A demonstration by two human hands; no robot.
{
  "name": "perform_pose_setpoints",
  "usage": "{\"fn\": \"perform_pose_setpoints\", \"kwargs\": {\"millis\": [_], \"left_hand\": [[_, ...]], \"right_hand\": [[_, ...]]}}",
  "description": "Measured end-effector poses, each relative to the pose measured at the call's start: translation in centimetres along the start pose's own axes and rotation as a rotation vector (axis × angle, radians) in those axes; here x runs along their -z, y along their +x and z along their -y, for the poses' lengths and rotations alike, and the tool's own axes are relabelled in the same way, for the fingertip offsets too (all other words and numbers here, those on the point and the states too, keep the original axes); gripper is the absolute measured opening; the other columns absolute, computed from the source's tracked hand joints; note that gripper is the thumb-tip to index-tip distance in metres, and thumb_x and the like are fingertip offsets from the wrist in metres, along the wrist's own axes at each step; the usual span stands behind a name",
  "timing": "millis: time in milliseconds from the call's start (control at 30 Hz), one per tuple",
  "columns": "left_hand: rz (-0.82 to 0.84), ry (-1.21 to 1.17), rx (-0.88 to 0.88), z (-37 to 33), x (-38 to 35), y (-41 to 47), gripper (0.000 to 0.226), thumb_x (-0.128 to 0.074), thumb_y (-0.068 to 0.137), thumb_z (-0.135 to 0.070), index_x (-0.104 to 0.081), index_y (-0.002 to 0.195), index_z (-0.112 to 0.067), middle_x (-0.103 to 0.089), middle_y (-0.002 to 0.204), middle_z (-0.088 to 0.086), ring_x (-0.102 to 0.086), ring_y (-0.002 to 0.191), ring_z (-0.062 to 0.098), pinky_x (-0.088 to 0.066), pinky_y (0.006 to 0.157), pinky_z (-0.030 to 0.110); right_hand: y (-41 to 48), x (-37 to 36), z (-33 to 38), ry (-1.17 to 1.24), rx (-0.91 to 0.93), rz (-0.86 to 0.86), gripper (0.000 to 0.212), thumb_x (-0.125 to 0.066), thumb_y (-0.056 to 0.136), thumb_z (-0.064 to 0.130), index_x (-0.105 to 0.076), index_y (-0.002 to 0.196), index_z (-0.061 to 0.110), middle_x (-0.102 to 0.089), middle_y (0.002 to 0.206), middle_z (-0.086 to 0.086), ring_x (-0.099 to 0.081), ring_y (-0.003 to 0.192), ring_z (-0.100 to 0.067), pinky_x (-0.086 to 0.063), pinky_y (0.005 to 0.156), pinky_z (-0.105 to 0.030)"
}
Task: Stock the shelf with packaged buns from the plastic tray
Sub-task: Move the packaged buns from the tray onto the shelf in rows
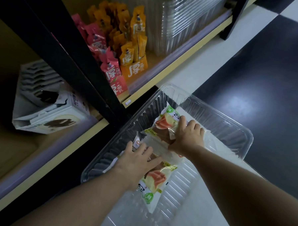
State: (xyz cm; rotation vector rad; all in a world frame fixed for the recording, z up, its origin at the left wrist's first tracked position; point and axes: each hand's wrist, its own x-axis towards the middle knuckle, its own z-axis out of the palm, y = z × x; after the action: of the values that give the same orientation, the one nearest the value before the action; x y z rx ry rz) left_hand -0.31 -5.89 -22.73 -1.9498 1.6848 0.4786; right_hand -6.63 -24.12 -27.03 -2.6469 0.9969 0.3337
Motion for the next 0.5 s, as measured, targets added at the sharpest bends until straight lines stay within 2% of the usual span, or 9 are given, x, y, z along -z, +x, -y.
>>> {"fn": "perform_pose_setpoints", "kwargs": {"millis": [200, 500], "left_hand": [[-0.138, -0.006, 0.036, 1.2, 3.2, -2.8, 0.114, -0.08, 0.063, -0.041, 0.002, 0.142, -0.032, -0.025, 0.137, 0.015, -0.02, 0.125, 0.035, -0.021, 0.099, 0.061], [-0.325, 0.035, 0.133, 4.8, 10.0, -11.6, 0.116, -0.078, 0.062, -0.042, 0.007, 0.141, -0.035, -0.016, 0.147, 0.014, -0.011, 0.133, 0.035, -0.017, 0.101, 0.062]], "right_hand": [[-1.8, 3.9, 0.7, -0.03, 0.039, -0.098, 0.107, -0.08, 0.048, 0.049, -0.015, 0.128, 0.019, -0.042, 0.114, -0.014, -0.039, 0.108, -0.034, -0.031, 0.102, -0.05], [-8.3, 14.7, 3.5, -0.093, 0.077, -0.27, 0.105, -0.079, 0.053, 0.051, -0.018, 0.132, 0.022, -0.041, 0.117, -0.012, -0.038, 0.108, -0.031, -0.031, 0.103, -0.046]]}}
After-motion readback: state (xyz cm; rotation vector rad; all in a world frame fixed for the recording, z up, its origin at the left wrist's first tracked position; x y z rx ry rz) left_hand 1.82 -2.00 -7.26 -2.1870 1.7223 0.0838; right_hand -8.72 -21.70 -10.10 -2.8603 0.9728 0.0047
